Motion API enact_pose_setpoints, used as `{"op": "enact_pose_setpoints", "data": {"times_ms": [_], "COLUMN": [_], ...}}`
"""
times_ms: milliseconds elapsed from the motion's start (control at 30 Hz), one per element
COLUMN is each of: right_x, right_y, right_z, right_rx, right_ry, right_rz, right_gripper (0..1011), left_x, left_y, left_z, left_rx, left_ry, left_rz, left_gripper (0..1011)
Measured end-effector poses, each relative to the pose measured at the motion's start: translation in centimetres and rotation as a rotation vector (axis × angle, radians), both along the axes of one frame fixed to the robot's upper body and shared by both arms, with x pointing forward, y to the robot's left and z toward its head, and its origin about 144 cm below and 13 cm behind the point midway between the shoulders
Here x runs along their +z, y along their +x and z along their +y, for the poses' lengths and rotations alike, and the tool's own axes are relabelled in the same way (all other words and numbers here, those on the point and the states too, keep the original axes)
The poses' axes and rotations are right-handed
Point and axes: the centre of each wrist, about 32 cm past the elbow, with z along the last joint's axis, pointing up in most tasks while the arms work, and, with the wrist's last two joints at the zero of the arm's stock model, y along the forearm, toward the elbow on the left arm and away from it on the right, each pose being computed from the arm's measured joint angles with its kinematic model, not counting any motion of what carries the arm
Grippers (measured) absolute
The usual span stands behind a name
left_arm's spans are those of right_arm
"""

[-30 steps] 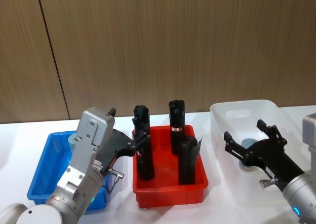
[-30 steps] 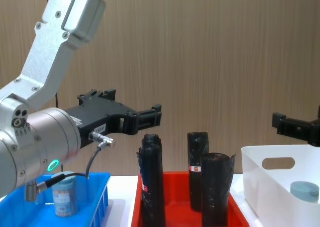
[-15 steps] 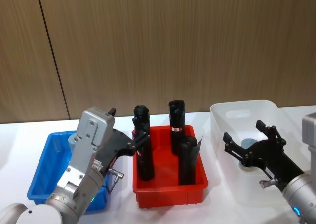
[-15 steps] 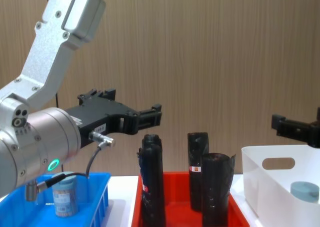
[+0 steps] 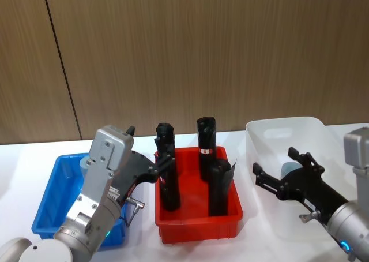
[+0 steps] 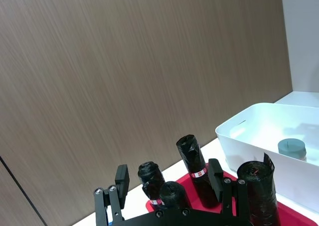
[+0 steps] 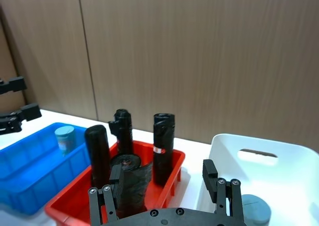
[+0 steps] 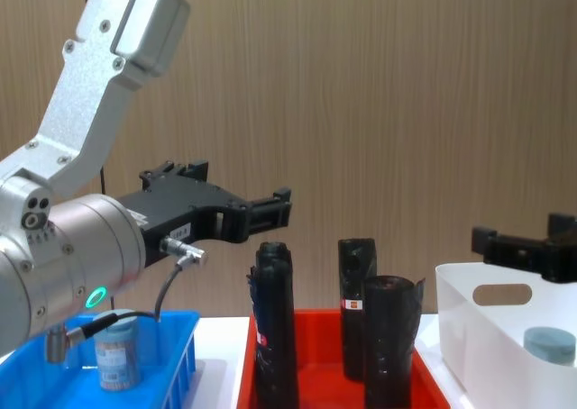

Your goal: Pick the cotton swabs from the blue box and place them into the white box.

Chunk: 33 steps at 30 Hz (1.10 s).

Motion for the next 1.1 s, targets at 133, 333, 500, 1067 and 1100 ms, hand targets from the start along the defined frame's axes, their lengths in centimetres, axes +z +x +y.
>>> {"op": "enact_pose_setpoints", "data": {"times_ms": [133, 333, 500, 1067, 1100], "right_x": [0.0, 0.0, -0.2, -1.1, -1.1], "right_y": [0.5, 1.4, 2.2, 5.0, 5.2], "right_z": [-0.1, 0.1, 0.4, 2.3, 2.4], "right_rx": [0.031, 0.076, 0.104, 0.158, 0.159], "right_ry": [-0.002, -0.004, -0.011, -0.037, -0.04], "right_rz": [0.027, 0.062, 0.081, 0.134, 0.136], "right_gripper": [1001, 1001, 1001, 1001, 1001], "left_x": [0.0, 0.0, 0.0, 0.0, 0.0], "left_y": [0.0, 0.0, 0.0, 0.0, 0.0], "left_z": [0.0, 0.0, 0.0, 0.0, 0.0], "left_rx": [0.0, 0.0, 0.0, 0.0, 0.0], "left_ry": [0.0, 0.0, 0.0, 0.0, 0.0], "left_rz": [0.0, 0.0, 0.0, 0.0, 0.0], "left_gripper": [1004, 1004, 1004, 1004, 1004]}}
